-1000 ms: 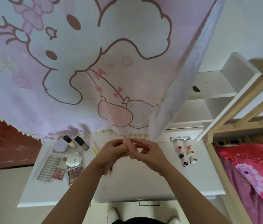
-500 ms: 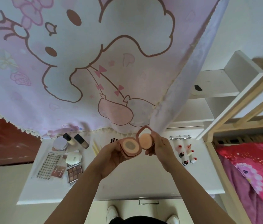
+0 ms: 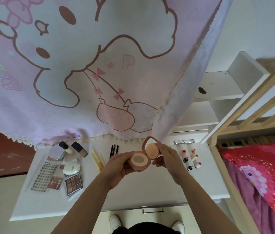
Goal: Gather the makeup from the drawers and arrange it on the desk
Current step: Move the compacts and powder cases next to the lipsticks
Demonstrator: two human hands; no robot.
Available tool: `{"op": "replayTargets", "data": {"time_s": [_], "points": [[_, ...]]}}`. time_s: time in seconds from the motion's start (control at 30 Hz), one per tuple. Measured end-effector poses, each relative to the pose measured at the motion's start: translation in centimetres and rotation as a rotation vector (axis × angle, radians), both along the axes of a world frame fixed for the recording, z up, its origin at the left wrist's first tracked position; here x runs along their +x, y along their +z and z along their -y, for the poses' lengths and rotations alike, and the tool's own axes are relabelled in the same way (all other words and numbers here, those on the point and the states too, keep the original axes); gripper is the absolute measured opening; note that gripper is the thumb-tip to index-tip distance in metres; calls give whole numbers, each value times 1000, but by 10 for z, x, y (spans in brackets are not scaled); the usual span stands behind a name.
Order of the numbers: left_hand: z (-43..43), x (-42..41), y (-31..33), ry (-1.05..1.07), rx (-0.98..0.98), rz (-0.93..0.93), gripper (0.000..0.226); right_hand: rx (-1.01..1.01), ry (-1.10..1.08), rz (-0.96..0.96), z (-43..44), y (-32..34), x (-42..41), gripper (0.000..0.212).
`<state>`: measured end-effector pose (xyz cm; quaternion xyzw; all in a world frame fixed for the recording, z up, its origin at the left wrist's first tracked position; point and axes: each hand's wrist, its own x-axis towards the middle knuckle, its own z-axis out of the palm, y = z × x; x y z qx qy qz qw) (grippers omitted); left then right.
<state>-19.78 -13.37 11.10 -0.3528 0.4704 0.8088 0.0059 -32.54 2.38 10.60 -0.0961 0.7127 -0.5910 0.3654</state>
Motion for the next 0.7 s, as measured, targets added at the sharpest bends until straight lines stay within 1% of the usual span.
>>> {"op": "replayTargets", "data": {"time_s": [0.07, 0.17, 0.33, 0.43, 0.5, 0.6, 0.7], "points": [[-2, -2, -2, -6, -2, 13, 30, 14, 29, -54, -4, -3, -4, 23], [-3, -3, -7, -37, 4, 14, 30, 99, 38, -168, -6, -12, -8, 13], [-8, -5, -16, -61, 19, 26, 26, 181, -18, -230, -7, -20, -10, 23], [-14, -8, -26, -41, 56, 35, 26, 198, -29, -232, -12, -26, -8, 26], [-20, -11, -34, -32, 79, 53, 25, 182, -68, -136, -19, -33, -6, 28], [-33, -16, -52, -19, 129, 89, 24, 145, -149, 101, -37, -49, -1, 24], [-47, -24, -73, -18, 175, 127, 26, 178, -166, 228, -57, -65, 2, 24]]}}
